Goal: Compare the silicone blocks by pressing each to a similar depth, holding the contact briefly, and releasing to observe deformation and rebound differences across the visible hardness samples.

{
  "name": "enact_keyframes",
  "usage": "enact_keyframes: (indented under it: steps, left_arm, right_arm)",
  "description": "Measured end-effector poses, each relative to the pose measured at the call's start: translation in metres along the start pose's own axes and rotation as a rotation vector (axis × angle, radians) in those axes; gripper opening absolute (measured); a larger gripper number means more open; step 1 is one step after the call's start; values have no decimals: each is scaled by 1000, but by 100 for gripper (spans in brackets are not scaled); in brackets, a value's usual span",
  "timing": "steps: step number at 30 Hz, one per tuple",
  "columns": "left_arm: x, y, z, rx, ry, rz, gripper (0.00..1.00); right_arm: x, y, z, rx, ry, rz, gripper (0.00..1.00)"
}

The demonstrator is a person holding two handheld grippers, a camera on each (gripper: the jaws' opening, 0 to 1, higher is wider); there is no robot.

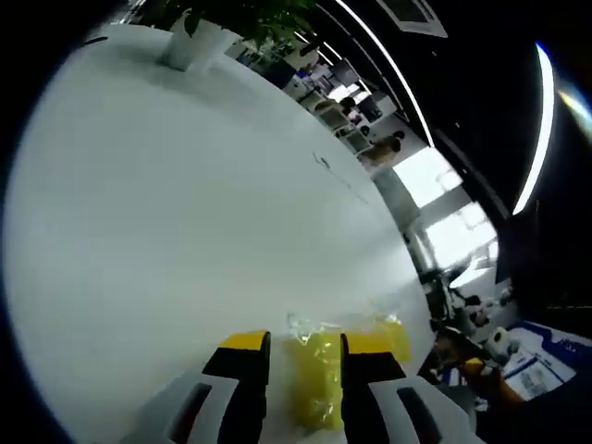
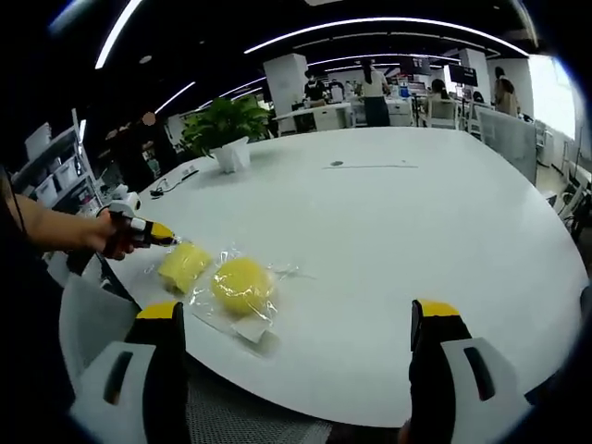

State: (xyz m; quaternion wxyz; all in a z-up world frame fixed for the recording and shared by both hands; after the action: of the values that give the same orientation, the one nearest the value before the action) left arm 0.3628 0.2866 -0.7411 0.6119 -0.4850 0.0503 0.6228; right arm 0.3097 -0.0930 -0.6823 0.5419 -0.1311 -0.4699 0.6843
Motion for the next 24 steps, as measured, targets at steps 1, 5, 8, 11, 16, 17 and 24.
enact_keyframes:
  steps: [1,5,8,11,16,17,24]
  left_arm:
    - [2,1,-1,9,-10,-3,25]
    - [3,4,-3,20,-12,44,10]
    - [1,5,-7,12,-12,50,15]
    - [-2,8,-9,35,-2,15,11]
    - [-1,11,-10,47,-14,22,0]
    - [1,10,-10,39,-24,39,0]
    - [1,9,-10,24,-39,65,0]
  right_arm:
    - [0,0,0,-1,0,-1,96]
    - [2,-1,0,-3,-4,3,96]
    - [2,-2,0,-8,-5,-3,96]
    - [2,-1,-1,0,-7,-2,96]
    - [2,-1,-3,12,-14,8,96]
    - [2,-2,-3,12,-14,11,96]
    - [0,-7,-6,15,-22,27,96]
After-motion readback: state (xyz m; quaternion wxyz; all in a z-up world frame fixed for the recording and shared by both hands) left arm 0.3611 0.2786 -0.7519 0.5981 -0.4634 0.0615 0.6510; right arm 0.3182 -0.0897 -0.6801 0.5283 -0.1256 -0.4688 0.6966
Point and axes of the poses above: the point that each gripper's makers call its tool centre point, and the gripper's own axes: z roughly backward along the fingers, x roughly to its left, y roughly out of its underside, the point moved 4 cm from there along z, roughly backward along the fingers, and after that the axes turned 7 degrees about -z, right-handed, at the moved point
